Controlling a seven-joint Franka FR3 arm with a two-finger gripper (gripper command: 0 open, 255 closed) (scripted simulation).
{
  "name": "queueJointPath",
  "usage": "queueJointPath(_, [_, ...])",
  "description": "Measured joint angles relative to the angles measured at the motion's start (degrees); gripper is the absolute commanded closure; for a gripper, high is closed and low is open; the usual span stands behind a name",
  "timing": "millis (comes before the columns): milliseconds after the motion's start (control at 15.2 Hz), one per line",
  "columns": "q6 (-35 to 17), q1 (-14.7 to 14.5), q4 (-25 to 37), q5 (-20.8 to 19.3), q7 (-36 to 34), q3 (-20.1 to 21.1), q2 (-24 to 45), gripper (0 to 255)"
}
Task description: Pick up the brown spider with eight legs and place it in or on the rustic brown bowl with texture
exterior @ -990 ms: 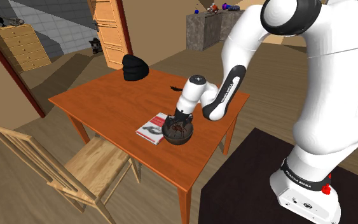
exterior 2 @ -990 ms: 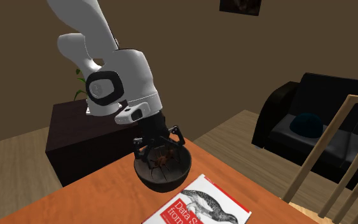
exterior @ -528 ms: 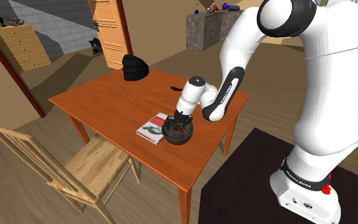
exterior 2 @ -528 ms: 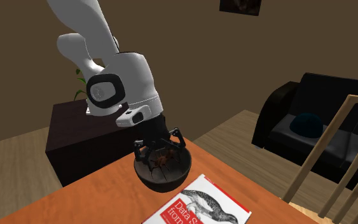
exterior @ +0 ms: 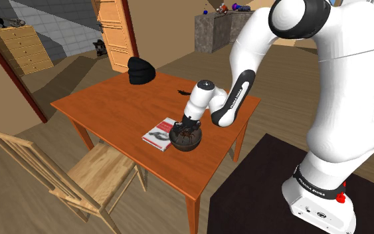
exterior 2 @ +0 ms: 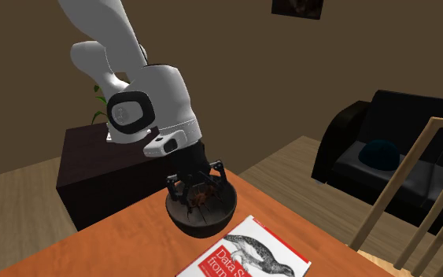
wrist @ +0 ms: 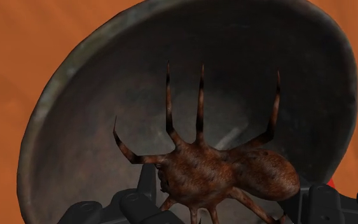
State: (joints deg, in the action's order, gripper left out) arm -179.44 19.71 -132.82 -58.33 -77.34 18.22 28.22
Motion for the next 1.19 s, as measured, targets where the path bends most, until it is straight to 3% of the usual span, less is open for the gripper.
queueJointPath(264, [0.4, 0.8, -0.2, 0.5, 0.6, 0.9, -0.3, 255])
queueJointPath(1188, [8.7, 20.9, -4.9, 17.3, 16.0, 24.2, -8.5, 255])
